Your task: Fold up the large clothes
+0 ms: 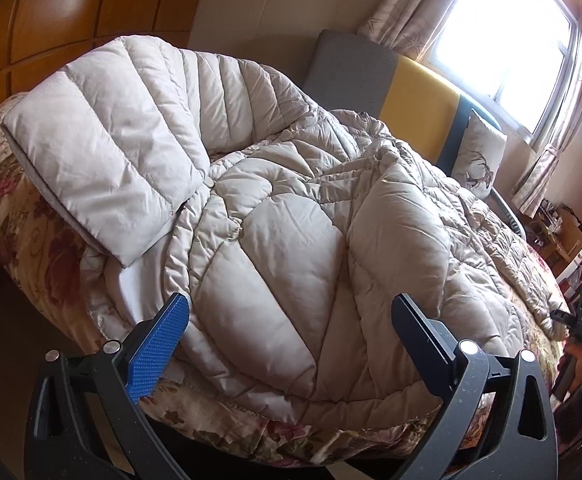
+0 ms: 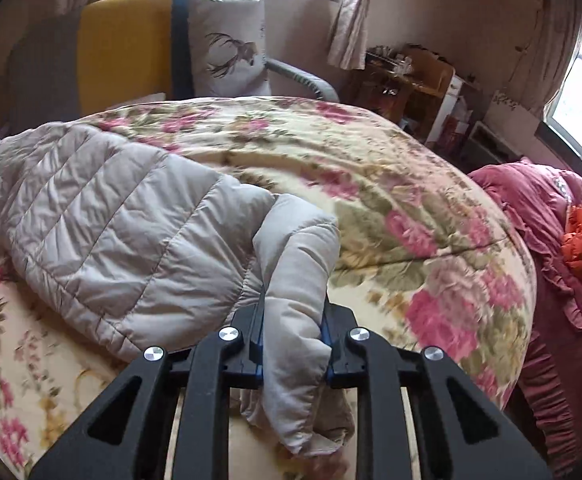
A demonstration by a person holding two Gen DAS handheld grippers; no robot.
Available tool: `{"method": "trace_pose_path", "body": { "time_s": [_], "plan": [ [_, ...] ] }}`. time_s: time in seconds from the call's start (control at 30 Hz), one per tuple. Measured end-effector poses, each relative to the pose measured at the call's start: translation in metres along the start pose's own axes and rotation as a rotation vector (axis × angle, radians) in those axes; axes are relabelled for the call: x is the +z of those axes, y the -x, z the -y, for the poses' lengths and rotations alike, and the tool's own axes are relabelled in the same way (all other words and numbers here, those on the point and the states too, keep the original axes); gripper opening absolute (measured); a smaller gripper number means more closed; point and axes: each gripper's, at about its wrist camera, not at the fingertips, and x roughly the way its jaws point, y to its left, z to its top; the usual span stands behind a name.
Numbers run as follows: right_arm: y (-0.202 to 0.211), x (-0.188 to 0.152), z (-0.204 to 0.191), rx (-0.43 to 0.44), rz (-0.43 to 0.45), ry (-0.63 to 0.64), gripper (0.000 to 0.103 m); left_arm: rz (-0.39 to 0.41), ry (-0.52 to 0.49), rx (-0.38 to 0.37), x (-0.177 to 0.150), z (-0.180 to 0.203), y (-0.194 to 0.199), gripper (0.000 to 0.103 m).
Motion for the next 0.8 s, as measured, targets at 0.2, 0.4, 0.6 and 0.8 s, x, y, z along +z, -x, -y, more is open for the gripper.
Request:
{"method": "trace_pose_path", "body": {
  "time_s": [0.2,0.4,0.6,0.8],
  "plan": [
    [-0.021,0.022,0.002,-0.027,-0.015,-0.024,0.057,0.039,-0.105,0.021,0.004,0.010,0.001,0.100],
    [0.068,0.017,-0.037,0.251,0.172,-0.088,0.085,0.095,-0.132,0.037,0.020,0.001,0.002,0.100],
    [0.050,0.009,-0.125,0.806,-0.170,-0.095,0.066,0.062,-0.134,0.062,0.040,-0.018,-0.020,0.100],
    [0.031,-0.013,-0.193,0.912,-0.338,-0.070,0.065,0.005,-0.157,0.215,0.048,-0.053,-0.054,0.100]
  ]
}}
